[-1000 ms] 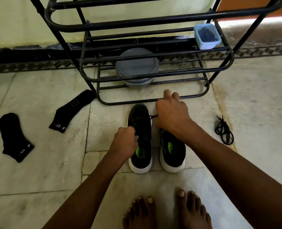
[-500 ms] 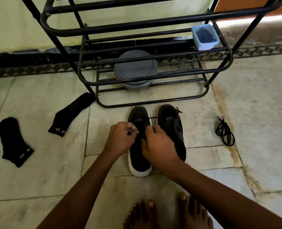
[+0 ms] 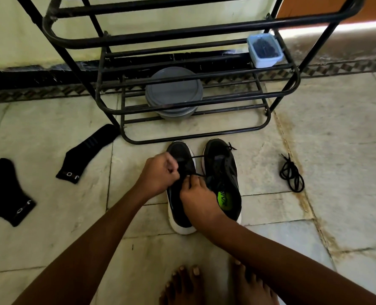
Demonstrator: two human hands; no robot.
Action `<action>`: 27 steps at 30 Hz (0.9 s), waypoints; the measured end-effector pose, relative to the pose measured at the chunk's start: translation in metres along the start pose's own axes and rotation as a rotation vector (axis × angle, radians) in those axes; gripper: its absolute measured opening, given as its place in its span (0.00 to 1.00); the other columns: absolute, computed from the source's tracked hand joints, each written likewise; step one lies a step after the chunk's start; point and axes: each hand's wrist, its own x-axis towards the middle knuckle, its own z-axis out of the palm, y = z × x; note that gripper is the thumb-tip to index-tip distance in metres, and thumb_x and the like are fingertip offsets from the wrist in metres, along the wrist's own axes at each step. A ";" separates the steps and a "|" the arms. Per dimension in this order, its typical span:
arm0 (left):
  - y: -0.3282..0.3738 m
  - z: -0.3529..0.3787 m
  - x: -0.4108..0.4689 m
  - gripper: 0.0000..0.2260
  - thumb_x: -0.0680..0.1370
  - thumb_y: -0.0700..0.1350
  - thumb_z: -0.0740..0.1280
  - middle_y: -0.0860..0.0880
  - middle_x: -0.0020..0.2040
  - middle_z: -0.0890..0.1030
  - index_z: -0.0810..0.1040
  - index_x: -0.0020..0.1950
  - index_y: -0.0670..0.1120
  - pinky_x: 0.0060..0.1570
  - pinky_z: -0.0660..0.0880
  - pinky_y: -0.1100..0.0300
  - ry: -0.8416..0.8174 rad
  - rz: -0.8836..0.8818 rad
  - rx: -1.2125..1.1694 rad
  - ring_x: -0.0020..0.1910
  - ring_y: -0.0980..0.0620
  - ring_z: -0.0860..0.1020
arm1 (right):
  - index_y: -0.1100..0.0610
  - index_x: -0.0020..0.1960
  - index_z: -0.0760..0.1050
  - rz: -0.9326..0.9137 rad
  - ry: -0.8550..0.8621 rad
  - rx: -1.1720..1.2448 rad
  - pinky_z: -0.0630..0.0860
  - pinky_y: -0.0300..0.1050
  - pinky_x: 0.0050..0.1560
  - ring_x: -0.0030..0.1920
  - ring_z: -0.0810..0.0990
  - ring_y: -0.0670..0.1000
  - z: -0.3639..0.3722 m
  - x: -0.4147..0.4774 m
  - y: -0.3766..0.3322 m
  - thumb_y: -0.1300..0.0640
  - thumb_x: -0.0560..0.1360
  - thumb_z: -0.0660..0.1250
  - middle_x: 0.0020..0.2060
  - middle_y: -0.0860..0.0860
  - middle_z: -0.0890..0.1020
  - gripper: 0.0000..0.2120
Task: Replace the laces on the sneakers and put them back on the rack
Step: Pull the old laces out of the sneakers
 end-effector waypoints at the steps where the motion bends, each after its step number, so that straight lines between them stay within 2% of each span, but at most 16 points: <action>1: 0.000 -0.002 0.002 0.09 0.71 0.35 0.74 0.47 0.38 0.84 0.77 0.42 0.46 0.40 0.79 0.58 -0.023 -0.068 -0.120 0.37 0.52 0.82 | 0.75 0.70 0.68 -0.012 0.032 0.016 0.82 0.63 0.46 0.62 0.78 0.72 -0.001 0.000 -0.001 0.67 0.74 0.71 0.60 0.72 0.76 0.27; 2: 0.000 -0.004 0.004 0.10 0.72 0.34 0.74 0.44 0.39 0.85 0.76 0.44 0.46 0.35 0.79 0.59 -0.065 -0.141 -0.256 0.34 0.51 0.81 | 0.74 0.74 0.61 -0.030 0.055 0.026 0.80 0.65 0.55 0.69 0.72 0.72 0.000 0.001 -0.001 0.68 0.79 0.64 0.67 0.73 0.71 0.27; 4: 0.000 -0.009 0.007 0.12 0.74 0.32 0.71 0.41 0.37 0.80 0.71 0.47 0.46 0.24 0.66 0.63 -0.151 -0.284 -0.465 0.27 0.53 0.72 | 0.72 0.78 0.51 -0.029 0.007 0.027 0.74 0.64 0.65 0.75 0.63 0.70 0.001 0.001 0.000 0.68 0.83 0.54 0.74 0.72 0.62 0.26; 5: 0.000 -0.011 0.007 0.12 0.74 0.32 0.68 0.42 0.35 0.77 0.70 0.46 0.46 0.24 0.61 0.63 -0.161 -0.326 -0.536 0.26 0.53 0.67 | 0.72 0.79 0.49 -0.018 -0.008 0.025 0.73 0.63 0.67 0.76 0.62 0.69 -0.001 0.000 0.000 0.68 0.83 0.53 0.75 0.72 0.60 0.26; 7: 0.000 -0.013 0.006 0.10 0.71 0.32 0.64 0.44 0.31 0.71 0.70 0.38 0.47 0.28 0.58 0.61 -0.131 -0.363 -0.708 0.27 0.51 0.63 | 0.72 0.78 0.49 0.001 -0.022 0.034 0.72 0.63 0.68 0.75 0.63 0.70 -0.002 0.001 0.002 0.69 0.83 0.54 0.74 0.73 0.61 0.27; 9: -0.001 -0.016 0.003 0.09 0.64 0.33 0.64 0.47 0.29 0.67 0.70 0.32 0.47 0.30 0.62 0.58 -0.060 -0.360 -0.861 0.28 0.50 0.63 | 0.72 0.78 0.49 0.014 -0.040 0.034 0.72 0.62 0.68 0.74 0.65 0.70 -0.003 0.002 0.005 0.69 0.82 0.56 0.73 0.73 0.62 0.28; 11: -0.005 -0.020 0.000 0.10 0.60 0.34 0.64 0.46 0.30 0.69 0.73 0.37 0.46 0.35 0.70 0.57 0.040 -0.312 -0.804 0.30 0.50 0.69 | 0.72 0.78 0.49 0.021 -0.054 0.032 0.71 0.62 0.69 0.74 0.65 0.71 -0.003 0.002 0.008 0.68 0.82 0.58 0.73 0.73 0.63 0.29; 13: -0.014 -0.027 -0.002 0.11 0.63 0.32 0.64 0.45 0.32 0.71 0.74 0.41 0.44 0.42 0.75 0.53 0.146 -0.280 -0.723 0.33 0.47 0.73 | 0.72 0.78 0.49 0.009 -0.069 0.032 0.72 0.62 0.69 0.75 0.64 0.71 -0.004 0.002 0.007 0.68 0.81 0.61 0.73 0.73 0.63 0.31; 14: -0.019 -0.030 -0.003 0.11 0.66 0.28 0.62 0.44 0.33 0.71 0.74 0.42 0.43 0.44 0.78 0.50 0.190 -0.296 -0.776 0.33 0.46 0.75 | 0.72 0.78 0.49 0.002 -0.075 0.024 0.72 0.62 0.69 0.75 0.64 0.71 -0.004 0.002 0.006 0.68 0.81 0.62 0.73 0.73 0.63 0.32; 16: -0.029 -0.038 -0.004 0.14 0.68 0.24 0.57 0.44 0.31 0.71 0.72 0.42 0.42 0.38 0.78 0.52 0.250 -0.292 -0.838 0.30 0.46 0.75 | 0.73 0.78 0.49 -0.005 -0.086 0.013 0.72 0.63 0.69 0.75 0.63 0.71 -0.006 0.001 0.004 0.68 0.80 0.63 0.73 0.74 0.62 0.33; 18: -0.036 -0.046 -0.006 0.12 0.66 0.25 0.58 0.47 0.27 0.70 0.73 0.40 0.41 0.31 0.69 0.59 0.267 -0.209 -0.702 0.28 0.48 0.70 | 0.73 0.78 0.48 -0.008 -0.093 0.016 0.72 0.63 0.69 0.75 0.62 0.72 -0.007 0.000 0.003 0.67 0.80 0.65 0.73 0.74 0.61 0.35; 20: -0.040 -0.053 -0.010 0.07 0.64 0.33 0.62 0.46 0.24 0.69 0.76 0.38 0.40 0.30 0.63 0.63 0.261 -0.152 -0.518 0.27 0.50 0.67 | 0.73 0.78 0.48 -0.014 -0.088 0.025 0.72 0.64 0.70 0.76 0.61 0.71 -0.006 0.000 0.003 0.68 0.80 0.64 0.74 0.74 0.60 0.34; 22: -0.043 -0.057 -0.013 0.05 0.66 0.41 0.66 0.48 0.23 0.73 0.82 0.36 0.45 0.32 0.65 0.62 0.269 -0.128 -0.322 0.25 0.49 0.69 | 0.72 0.79 0.47 -0.027 -0.073 0.021 0.71 0.64 0.71 0.77 0.58 0.71 -0.005 -0.001 0.004 0.68 0.81 0.63 0.76 0.74 0.57 0.34; 25: -0.042 -0.060 -0.019 0.05 0.73 0.52 0.73 0.55 0.30 0.80 0.85 0.38 0.54 0.39 0.74 0.58 0.239 -0.085 0.215 0.34 0.51 0.79 | 0.71 0.79 0.45 -0.044 -0.081 0.003 0.70 0.65 0.71 0.79 0.54 0.71 -0.005 0.000 0.003 0.67 0.82 0.62 0.77 0.74 0.51 0.34; 27: -0.042 -0.056 -0.019 0.10 0.75 0.58 0.72 0.57 0.34 0.82 0.86 0.38 0.56 0.42 0.74 0.58 0.165 -0.103 0.336 0.37 0.54 0.79 | 0.71 0.79 0.44 -0.050 -0.078 0.013 0.70 0.65 0.71 0.79 0.53 0.70 -0.003 0.004 0.004 0.65 0.82 0.63 0.78 0.73 0.50 0.35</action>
